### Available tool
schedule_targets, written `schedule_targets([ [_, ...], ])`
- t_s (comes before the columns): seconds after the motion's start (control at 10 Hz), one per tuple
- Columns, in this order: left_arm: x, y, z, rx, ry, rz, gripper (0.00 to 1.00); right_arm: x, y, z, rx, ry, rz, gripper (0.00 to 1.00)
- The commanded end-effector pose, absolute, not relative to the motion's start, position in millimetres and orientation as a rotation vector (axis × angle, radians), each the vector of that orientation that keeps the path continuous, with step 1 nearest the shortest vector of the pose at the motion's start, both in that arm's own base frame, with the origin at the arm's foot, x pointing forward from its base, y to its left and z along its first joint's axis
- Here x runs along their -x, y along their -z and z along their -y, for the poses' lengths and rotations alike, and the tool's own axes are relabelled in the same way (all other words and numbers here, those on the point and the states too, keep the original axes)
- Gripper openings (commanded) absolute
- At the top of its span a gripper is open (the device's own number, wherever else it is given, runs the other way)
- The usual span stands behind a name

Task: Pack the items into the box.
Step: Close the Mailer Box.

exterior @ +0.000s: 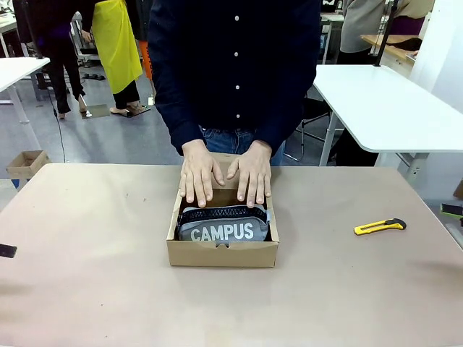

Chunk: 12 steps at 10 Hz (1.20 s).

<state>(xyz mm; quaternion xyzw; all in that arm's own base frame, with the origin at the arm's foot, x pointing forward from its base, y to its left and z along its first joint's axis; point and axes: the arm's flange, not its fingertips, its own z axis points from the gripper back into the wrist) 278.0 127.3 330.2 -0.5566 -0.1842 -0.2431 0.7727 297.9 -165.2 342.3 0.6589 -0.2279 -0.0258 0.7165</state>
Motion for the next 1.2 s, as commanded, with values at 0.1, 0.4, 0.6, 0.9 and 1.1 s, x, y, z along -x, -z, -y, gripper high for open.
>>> schedule_targets([
  [0.1, -299.0, -337.2, -66.2, 1.275, 0.428, 0.353, 0.96, -334.4, -336.6, 80.8, -1.48, 0.012, 0.431, 1.0],
  [0.4, -330.4, -324.9, 23.0, 1.339, 0.476, 0.231, 0.96, -350.9, -323.3, -11.7, -1.468, 0.063, 0.409, 1.0],
  [0.6, -343.9, -305.2, 70.5, 1.403, 0.422, 0.142, 0.96, -346.2, -316.7, -52.5, -1.451, 0.034, 0.345, 1.0],
  [0.9, -344.9, -312.8, 59.4, 1.388, 0.481, 0.168, 0.96, -395.0, -311.7, -27.5, -1.466, 0.007, 0.356, 1.0],
  [1.1, -344.9, -312.8, 59.4, 1.388, 0.481, 0.168, 0.96, -397.3, -309.6, -38.0, -1.443, 0.009, 0.355, 1.0],
])
